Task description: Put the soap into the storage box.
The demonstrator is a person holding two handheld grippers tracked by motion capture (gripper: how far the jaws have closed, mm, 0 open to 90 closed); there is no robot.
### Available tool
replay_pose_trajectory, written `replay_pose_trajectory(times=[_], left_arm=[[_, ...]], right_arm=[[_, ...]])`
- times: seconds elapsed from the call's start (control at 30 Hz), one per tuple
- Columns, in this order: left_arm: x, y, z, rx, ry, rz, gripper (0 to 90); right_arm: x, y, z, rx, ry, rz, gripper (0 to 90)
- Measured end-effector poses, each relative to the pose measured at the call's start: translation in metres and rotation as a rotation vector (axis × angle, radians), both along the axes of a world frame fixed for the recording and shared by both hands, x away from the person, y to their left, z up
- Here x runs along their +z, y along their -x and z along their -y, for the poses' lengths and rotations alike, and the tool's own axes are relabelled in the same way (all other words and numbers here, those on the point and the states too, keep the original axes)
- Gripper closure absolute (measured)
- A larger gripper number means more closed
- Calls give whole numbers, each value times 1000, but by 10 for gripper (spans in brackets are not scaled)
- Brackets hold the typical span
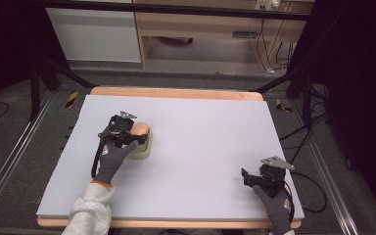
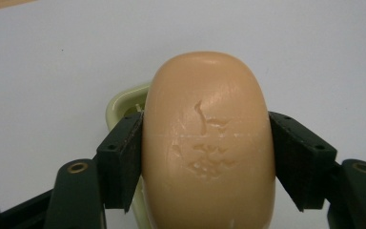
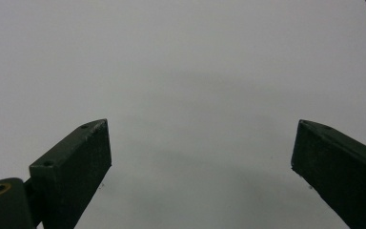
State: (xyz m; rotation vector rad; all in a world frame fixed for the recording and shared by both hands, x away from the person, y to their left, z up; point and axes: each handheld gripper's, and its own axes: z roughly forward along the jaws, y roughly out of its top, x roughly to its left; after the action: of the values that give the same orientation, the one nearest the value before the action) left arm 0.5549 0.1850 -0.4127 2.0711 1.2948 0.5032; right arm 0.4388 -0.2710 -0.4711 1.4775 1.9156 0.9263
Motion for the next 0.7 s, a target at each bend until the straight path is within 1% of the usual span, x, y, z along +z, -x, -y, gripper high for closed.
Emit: replay_pose_trajectory(times=[0.07,0.23,0.37,0.53,0.7], left_arm=[[-2,-1,-1,2,-10,-4,318],[-6,-3,-4,14,-8,-12,318],[-8,-5,-3,15,-7,-13,318],[-11,-9,0,11,-16,-23,318],[-15,-12,1,17,-23,-33,319]], right_arm=[[0,0,0,2,0,-1,65],[1,0,0,3,-5,3,65],[0,0,0,3,-2,2,65],[0,0,0,3,-2,2,65],[1,0,0,1,-6,0,64]])
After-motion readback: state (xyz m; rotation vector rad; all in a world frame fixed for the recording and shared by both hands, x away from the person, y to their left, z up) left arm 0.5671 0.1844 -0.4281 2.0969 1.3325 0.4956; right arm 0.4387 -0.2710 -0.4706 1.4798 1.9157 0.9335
